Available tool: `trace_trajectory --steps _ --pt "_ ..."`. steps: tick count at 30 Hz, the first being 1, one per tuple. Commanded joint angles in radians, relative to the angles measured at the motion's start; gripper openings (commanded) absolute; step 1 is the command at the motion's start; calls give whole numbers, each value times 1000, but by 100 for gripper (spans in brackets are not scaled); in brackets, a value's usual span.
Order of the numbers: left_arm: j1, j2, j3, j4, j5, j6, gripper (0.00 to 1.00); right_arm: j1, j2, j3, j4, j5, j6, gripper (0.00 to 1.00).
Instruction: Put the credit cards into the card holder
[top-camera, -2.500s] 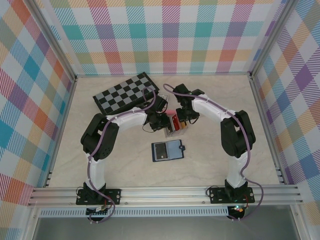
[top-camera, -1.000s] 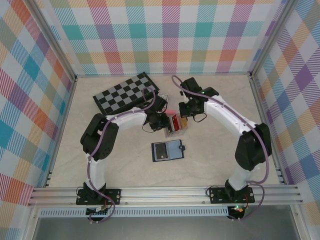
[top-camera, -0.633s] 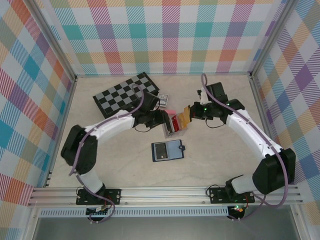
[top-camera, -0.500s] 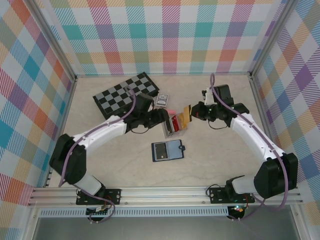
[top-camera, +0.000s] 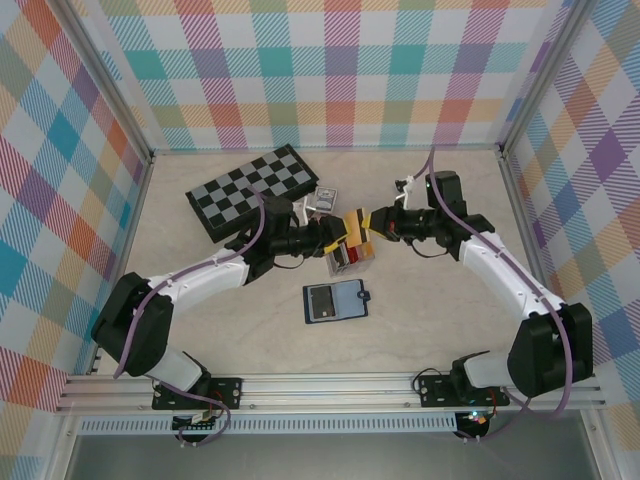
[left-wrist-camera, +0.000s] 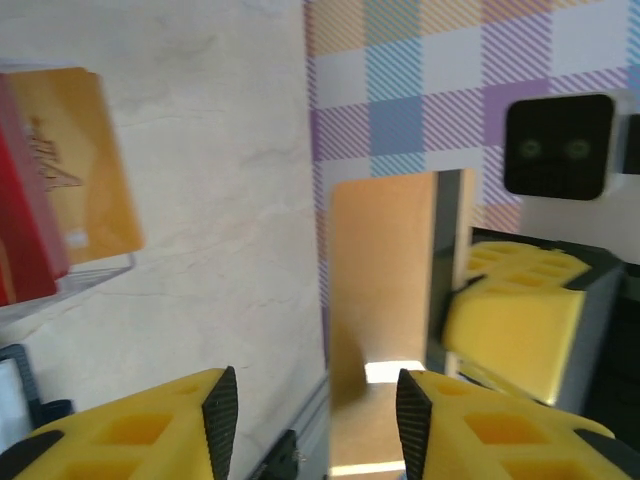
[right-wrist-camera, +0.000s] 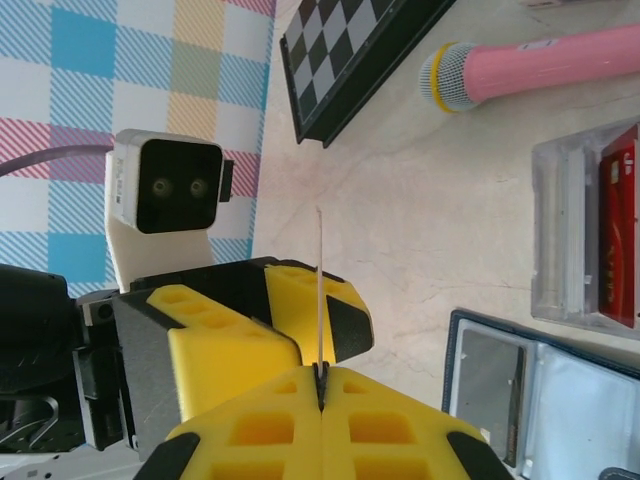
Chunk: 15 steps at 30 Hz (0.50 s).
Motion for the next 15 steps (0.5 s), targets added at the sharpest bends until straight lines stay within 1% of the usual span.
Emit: trace_trajectory --steps 1,2,6,9,11,13,15 --pt "5 7 -29 129 48 -37 46 -3 13 -18 42 -43 21 0" --pt "5 6 -30 129 50 -36 43 -3 10 -22 41 -35 24 0" --pt "5 0 -34 127 43 -35 26 -5 20 -31 65 -62 39 0" --pt "6 -14 -40 79 13 -19 18 -5 27 -36 28 -46 20 0" --pt "8 -29 -44 11 -24 -5 10 -5 30 -41 -5 -31 -2 3" --pt "8 -40 -63 7 -47 -3 1 -5 37 -45 -35 -28 -26 5" --pt "8 -38 -80 27 -46 -13 0 -3 44 -63 -38 -45 -33 7"
